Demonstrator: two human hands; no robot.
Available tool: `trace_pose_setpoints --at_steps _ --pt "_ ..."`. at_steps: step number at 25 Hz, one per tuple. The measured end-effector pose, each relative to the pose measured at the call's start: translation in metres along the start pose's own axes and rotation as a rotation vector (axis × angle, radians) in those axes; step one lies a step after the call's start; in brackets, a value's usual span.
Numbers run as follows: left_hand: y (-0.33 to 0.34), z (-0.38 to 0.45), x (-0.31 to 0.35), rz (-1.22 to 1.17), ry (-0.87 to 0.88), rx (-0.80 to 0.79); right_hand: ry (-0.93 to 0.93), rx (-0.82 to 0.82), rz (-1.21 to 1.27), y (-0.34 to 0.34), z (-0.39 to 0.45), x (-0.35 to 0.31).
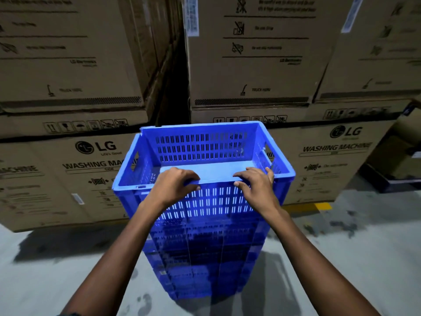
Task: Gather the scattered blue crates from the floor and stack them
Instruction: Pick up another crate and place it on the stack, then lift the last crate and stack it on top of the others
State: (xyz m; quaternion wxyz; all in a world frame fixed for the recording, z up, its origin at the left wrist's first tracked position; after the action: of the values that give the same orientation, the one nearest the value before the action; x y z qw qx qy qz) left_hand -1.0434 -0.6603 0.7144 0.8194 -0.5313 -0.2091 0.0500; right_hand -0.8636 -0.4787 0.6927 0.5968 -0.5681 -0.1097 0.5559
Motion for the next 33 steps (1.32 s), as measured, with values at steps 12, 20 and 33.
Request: trace_pose_setpoints --at_steps 12,20,33 --pt "0.025 -0.045 0.024 -0.051 0.067 0.349 -0.13 0.3 0.073 -0.007 -0.057 -0.011" --pt "0.081 -0.107 0.117 -0.396 0.199 0.108 0.208 0.44 0.025 -0.047 -0.202 0.008" --pt "0.179 -0.259 0.386 -0.902 0.409 -0.691 1.085 0.999 -0.019 -0.161 -0.654 0.024"
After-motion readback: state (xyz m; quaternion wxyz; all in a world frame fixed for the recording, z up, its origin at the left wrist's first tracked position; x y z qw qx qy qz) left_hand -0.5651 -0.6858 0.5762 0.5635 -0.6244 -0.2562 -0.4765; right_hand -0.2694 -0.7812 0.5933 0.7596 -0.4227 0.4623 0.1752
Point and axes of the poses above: each hand's wrist, its own z-axis towards the middle knuckle, its own y-axis out of the palm, x = y × z, the point moved 2 cm from there along z, towards the middle knuckle, and after that the axes turned 2 degrees about -z, right-handed, at the moved point
